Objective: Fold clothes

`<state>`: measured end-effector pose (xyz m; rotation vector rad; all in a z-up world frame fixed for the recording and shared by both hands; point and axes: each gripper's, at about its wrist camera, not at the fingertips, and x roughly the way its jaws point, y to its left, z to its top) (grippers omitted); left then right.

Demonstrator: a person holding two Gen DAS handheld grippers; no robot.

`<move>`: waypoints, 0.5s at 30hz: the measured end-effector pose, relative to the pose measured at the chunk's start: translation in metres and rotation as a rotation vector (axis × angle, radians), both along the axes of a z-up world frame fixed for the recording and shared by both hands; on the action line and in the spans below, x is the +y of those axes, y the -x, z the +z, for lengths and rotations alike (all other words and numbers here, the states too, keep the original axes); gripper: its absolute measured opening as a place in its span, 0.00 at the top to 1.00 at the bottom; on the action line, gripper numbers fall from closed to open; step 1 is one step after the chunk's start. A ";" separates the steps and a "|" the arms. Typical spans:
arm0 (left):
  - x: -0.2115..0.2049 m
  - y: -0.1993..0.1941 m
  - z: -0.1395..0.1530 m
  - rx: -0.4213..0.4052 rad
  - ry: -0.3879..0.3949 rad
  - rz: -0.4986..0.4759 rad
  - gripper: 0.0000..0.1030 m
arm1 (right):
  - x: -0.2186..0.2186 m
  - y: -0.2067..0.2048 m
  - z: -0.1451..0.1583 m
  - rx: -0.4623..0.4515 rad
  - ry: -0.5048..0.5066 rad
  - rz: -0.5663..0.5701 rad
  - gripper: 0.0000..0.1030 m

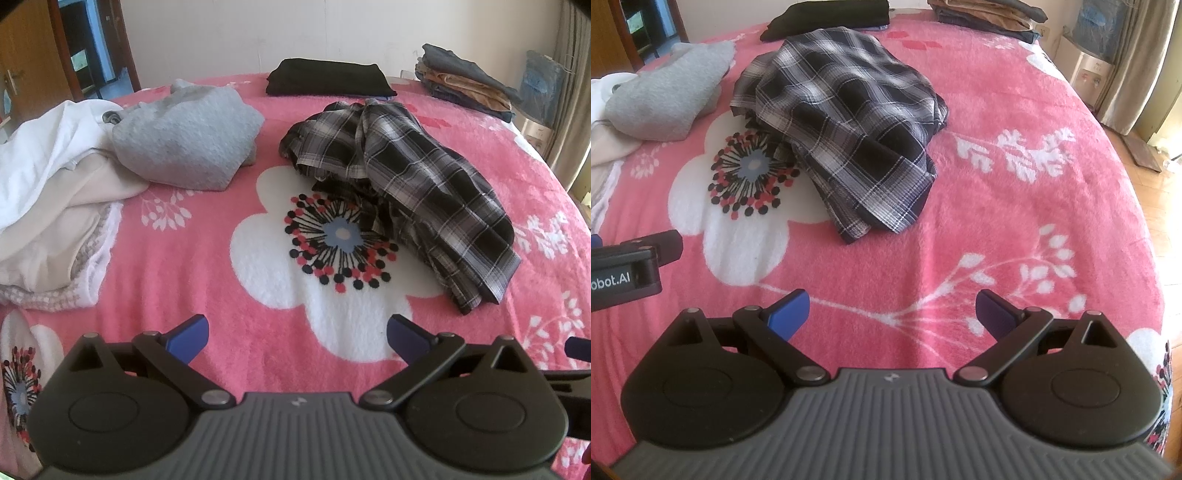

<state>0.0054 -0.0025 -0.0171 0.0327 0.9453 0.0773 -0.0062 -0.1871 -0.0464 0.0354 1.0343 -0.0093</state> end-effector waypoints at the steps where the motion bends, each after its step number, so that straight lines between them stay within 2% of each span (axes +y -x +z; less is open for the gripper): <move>1: 0.000 -0.001 -0.001 0.001 0.001 -0.001 0.00 | 0.000 -0.001 -0.001 0.001 0.001 -0.002 0.06; 9: 0.002 -0.008 -0.011 0.006 0.042 -0.004 0.00 | 0.001 -0.009 -0.008 -0.002 -0.002 -0.001 0.06; 15: 0.002 -0.013 -0.011 -0.060 0.106 -0.012 0.00 | -0.002 -0.012 -0.005 -0.075 0.005 0.003 0.06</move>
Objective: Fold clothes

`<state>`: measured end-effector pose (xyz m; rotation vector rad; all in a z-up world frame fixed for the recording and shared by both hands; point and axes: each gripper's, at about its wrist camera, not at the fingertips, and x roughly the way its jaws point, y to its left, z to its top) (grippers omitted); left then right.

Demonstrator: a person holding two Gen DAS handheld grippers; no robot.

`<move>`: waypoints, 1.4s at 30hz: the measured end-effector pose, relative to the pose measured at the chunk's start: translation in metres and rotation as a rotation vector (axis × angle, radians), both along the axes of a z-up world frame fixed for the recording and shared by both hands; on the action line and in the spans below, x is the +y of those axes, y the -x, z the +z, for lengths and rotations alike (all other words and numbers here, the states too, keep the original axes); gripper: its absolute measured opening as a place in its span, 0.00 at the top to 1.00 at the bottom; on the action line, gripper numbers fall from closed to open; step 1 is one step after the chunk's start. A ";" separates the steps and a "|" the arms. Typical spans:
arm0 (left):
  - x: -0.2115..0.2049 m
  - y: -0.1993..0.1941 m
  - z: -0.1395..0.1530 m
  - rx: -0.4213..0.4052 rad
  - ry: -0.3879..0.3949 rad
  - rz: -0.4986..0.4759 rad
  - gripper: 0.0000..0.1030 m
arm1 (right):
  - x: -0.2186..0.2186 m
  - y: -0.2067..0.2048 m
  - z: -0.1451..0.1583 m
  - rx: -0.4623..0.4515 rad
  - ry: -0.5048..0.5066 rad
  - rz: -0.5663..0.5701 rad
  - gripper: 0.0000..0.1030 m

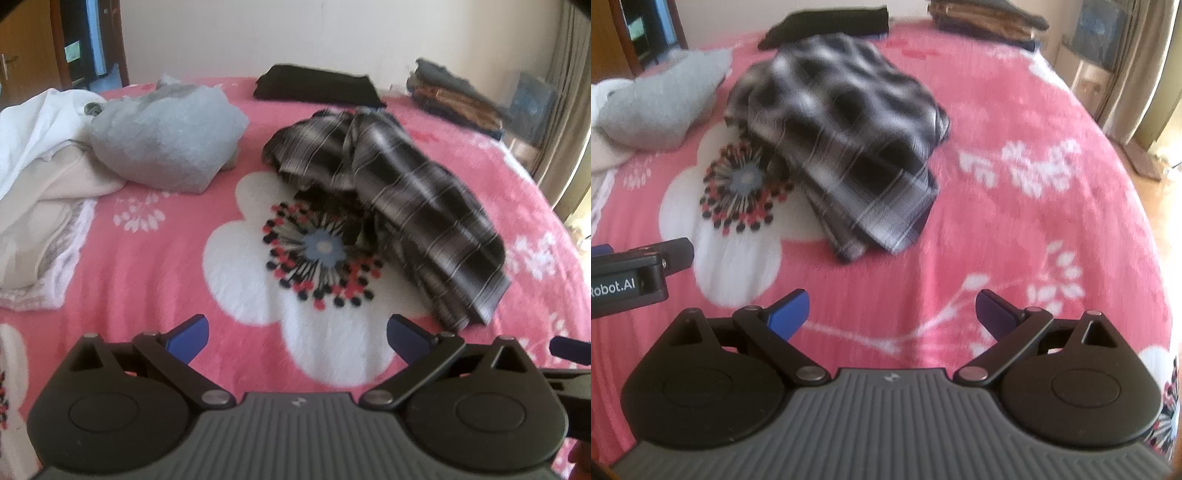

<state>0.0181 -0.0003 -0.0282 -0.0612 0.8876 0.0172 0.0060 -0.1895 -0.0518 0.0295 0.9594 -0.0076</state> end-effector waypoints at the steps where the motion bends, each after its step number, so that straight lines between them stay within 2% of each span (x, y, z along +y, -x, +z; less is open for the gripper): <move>1: 0.000 -0.001 0.001 -0.016 0.014 -0.004 0.00 | -0.002 0.000 0.003 -0.034 0.003 0.004 0.06; 5: 0.001 -0.006 0.000 -0.050 0.080 -0.022 0.00 | -0.008 0.001 0.013 -0.194 0.023 0.034 0.02; 9: 0.004 -0.017 -0.003 -0.064 0.131 -0.029 0.00 | -0.013 -0.004 0.016 -0.364 0.047 0.112 0.01; 15: 0.009 -0.052 0.003 -0.138 0.113 -0.011 0.01 | -0.014 -0.042 0.008 -0.471 0.023 0.243 0.01; 19: 0.017 -0.076 0.004 -0.132 0.119 0.041 0.14 | 0.015 -0.081 0.001 -0.481 0.083 0.405 0.01; 22: 0.023 -0.085 -0.003 -0.079 0.114 0.086 0.34 | 0.036 -0.107 -0.008 -0.510 0.168 0.474 0.01; 23: 0.024 -0.087 -0.008 -0.050 0.106 0.099 0.42 | 0.041 -0.119 -0.011 -0.494 0.189 0.474 0.02; 24: 0.025 -0.088 -0.012 -0.021 0.099 0.110 0.45 | 0.043 -0.129 -0.013 -0.467 0.186 0.469 0.04; 26: 0.027 -0.086 -0.020 0.020 0.114 0.105 0.49 | 0.037 -0.143 -0.014 -0.386 0.102 0.449 0.26; 28: 0.032 -0.080 -0.024 0.032 0.155 0.090 0.52 | 0.022 -0.141 -0.009 -0.344 -0.022 0.400 0.56; 29: 0.034 -0.077 -0.025 0.033 0.183 0.082 0.52 | 0.016 -0.137 -0.006 -0.337 -0.066 0.380 0.64; 30: 0.039 -0.073 -0.024 0.009 0.250 0.066 0.51 | 0.011 -0.130 -0.004 -0.336 -0.093 0.371 0.77; 31: 0.044 -0.069 -0.022 -0.016 0.318 0.050 0.48 | 0.005 -0.124 -0.002 -0.331 -0.129 0.364 0.86; 32: 0.048 -0.065 -0.020 -0.040 0.377 0.035 0.40 | -0.001 -0.119 -0.001 -0.314 -0.181 0.361 0.88; 34: 0.051 -0.060 -0.016 -0.080 0.399 0.031 0.31 | -0.017 -0.107 0.000 -0.268 -0.296 0.359 0.92; 38: 0.048 -0.058 -0.010 -0.097 0.376 0.010 0.31 | -0.043 -0.072 0.000 -0.202 -0.442 0.368 0.94; 42: 0.051 -0.056 -0.012 -0.077 0.428 0.010 0.31 | -0.056 -0.015 -0.002 -0.131 -0.564 0.441 0.95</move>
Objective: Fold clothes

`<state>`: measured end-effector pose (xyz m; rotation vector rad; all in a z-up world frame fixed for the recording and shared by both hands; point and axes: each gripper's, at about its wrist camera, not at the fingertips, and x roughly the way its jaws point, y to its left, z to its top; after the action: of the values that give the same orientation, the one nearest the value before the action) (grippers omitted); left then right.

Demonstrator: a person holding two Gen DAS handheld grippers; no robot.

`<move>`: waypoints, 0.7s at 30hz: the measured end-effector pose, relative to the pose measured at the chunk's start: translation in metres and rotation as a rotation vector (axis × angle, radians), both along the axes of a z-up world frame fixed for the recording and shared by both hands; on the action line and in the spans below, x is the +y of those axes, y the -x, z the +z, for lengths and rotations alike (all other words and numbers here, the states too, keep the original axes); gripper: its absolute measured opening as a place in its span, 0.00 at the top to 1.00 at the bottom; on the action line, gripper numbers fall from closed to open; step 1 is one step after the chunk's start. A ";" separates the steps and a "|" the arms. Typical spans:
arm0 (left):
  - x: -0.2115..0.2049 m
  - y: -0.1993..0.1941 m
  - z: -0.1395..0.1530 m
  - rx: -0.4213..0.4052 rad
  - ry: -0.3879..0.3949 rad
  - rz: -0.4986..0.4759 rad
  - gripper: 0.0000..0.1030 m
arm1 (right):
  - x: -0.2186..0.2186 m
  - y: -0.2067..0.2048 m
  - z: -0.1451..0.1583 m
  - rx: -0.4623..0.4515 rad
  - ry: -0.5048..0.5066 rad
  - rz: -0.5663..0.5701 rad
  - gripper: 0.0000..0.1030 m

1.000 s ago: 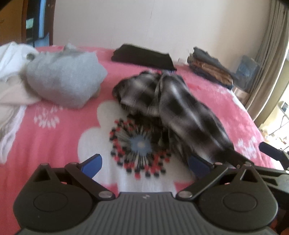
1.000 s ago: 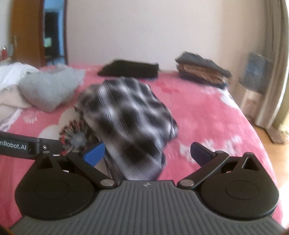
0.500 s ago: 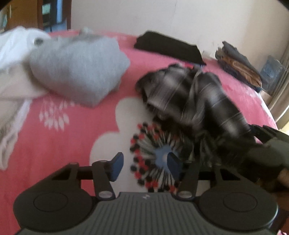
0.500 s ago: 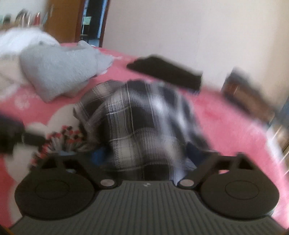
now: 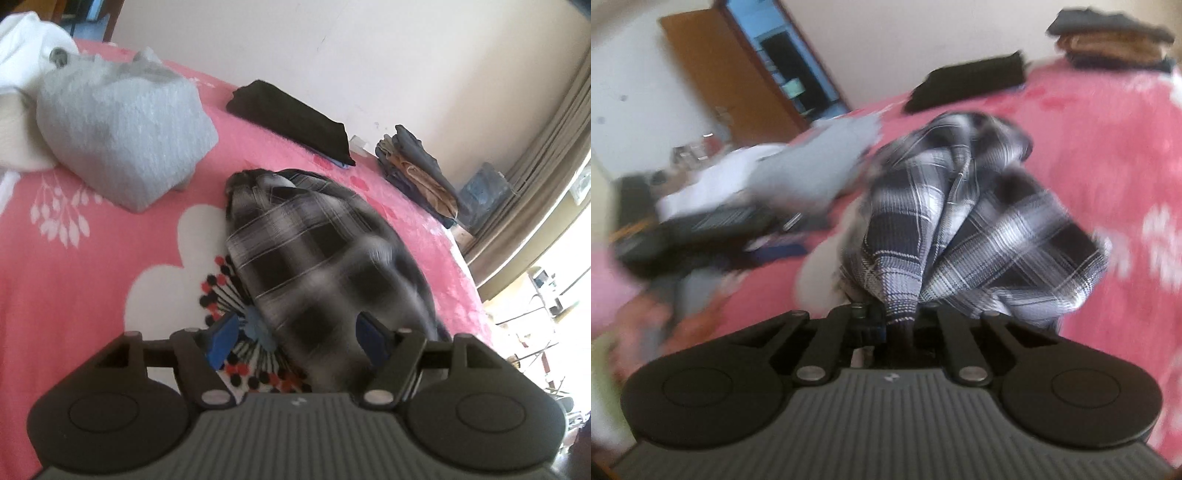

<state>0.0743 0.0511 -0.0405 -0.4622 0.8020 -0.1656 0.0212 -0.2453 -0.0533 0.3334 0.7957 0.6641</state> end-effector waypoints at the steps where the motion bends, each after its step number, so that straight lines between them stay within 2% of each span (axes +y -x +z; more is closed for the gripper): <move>1: -0.001 0.000 -0.001 0.003 0.001 -0.003 0.31 | 0.001 0.013 0.000 0.013 -0.003 0.034 0.95; 7: -0.008 0.002 -0.009 0.049 0.010 -0.037 0.31 | 0.023 0.084 0.002 0.095 0.008 0.279 0.95; 11: -0.029 0.002 -0.022 0.123 -0.109 -0.090 0.34 | 0.037 0.118 -0.001 0.162 0.094 0.421 0.92; 14: -0.040 0.005 -0.027 0.127 -0.191 -0.094 0.42 | 0.029 0.123 0.012 0.170 0.156 0.369 0.84; 15: -0.042 0.007 -0.028 0.122 -0.211 -0.094 0.42 | 0.025 0.123 0.017 0.170 0.173 0.344 0.80; 17: -0.044 0.010 -0.027 0.112 -0.230 -0.091 0.51 | 0.014 0.122 0.030 0.160 0.186 0.288 0.70; 18: -0.045 0.012 -0.026 0.108 -0.239 -0.089 0.54 | 0.005 0.118 0.039 0.133 0.157 0.252 0.58; 19: -0.045 0.014 -0.025 0.109 -0.242 -0.084 0.61 | -0.003 0.112 0.048 0.100 0.125 0.217 0.43; 21: -0.046 0.016 -0.024 0.109 -0.250 -0.080 0.69 | -0.017 0.097 0.063 0.035 0.062 0.150 0.36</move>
<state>0.0583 0.0050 -0.0643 -0.2040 0.9357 -0.1127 -0.0760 -0.2627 0.0093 0.2315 0.8790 0.7738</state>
